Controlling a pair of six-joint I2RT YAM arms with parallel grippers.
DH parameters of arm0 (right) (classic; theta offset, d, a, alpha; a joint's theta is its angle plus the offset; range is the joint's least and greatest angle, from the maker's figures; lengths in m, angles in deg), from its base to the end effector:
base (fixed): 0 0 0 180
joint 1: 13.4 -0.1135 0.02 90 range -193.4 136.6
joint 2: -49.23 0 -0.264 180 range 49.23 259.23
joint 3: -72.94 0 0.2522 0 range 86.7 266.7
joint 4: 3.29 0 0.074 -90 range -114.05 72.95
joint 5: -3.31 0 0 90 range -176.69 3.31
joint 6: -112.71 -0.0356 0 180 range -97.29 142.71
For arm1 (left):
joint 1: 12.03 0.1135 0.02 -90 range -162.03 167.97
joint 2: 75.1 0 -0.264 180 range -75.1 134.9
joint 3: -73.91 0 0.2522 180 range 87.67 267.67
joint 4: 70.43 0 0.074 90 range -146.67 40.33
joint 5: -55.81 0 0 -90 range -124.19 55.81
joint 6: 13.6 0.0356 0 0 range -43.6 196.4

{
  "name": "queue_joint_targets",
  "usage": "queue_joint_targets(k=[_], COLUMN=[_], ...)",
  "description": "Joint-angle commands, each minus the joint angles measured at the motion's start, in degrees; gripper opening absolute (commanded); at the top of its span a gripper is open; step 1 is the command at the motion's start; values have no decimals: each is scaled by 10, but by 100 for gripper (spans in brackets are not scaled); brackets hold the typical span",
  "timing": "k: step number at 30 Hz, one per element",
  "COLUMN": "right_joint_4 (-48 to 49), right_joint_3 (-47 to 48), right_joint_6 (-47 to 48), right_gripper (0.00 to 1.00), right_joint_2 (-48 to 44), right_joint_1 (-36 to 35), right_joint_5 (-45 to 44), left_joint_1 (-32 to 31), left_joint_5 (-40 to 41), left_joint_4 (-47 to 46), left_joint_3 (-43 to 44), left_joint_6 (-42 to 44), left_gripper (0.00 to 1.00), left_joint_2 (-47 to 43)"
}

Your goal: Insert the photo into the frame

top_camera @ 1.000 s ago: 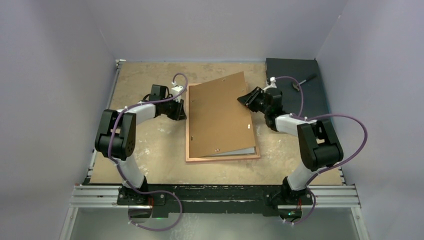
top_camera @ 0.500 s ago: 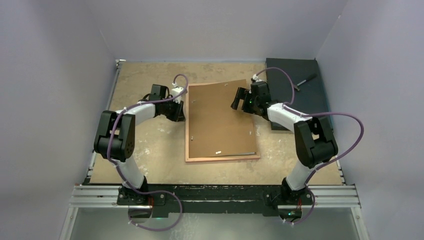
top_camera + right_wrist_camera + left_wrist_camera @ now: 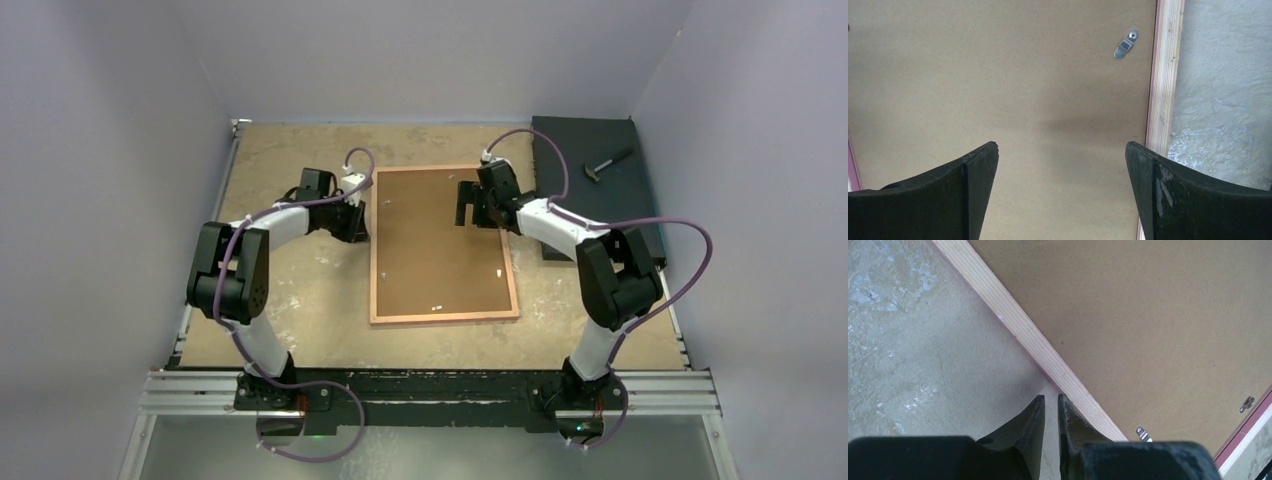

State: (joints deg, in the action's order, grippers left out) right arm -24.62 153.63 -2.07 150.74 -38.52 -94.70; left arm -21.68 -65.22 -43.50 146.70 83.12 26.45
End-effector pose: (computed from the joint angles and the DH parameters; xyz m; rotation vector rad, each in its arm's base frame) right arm 0.3547 0.1608 0.2092 0.0650 2.3137 0.2861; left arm 0.3448 -0.0772 0.1645 0.5615 2.4163 -0.7054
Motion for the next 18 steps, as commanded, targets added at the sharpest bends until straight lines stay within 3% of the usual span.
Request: queue_joint_targets(k=[1, 4, 9, 18], right_joint_4=[-15, 3, 45, 190], right_joint_3=[22, 22, 22, 10], right_joint_6=[7, 2, -35, -116], right_gripper=[99, 99, 99, 76], right_joint_2=[-23, -47, -58, -17], right_joint_1=[-1, -3, -33, -82], right_joint_5=[-12, 11, 84, 197], left_joint_1=[7, 14, 36, 35], left_joint_5=[0, -7, -67, -111], left_joint_4=[5, 12, 19, -20], left_joint_3=[16, 23, 37, 23], left_joint_6=[11, 5, -33, -88], left_gripper=[13, 15, 27, 31], left_joint_2=[-27, -28, -18, 15])
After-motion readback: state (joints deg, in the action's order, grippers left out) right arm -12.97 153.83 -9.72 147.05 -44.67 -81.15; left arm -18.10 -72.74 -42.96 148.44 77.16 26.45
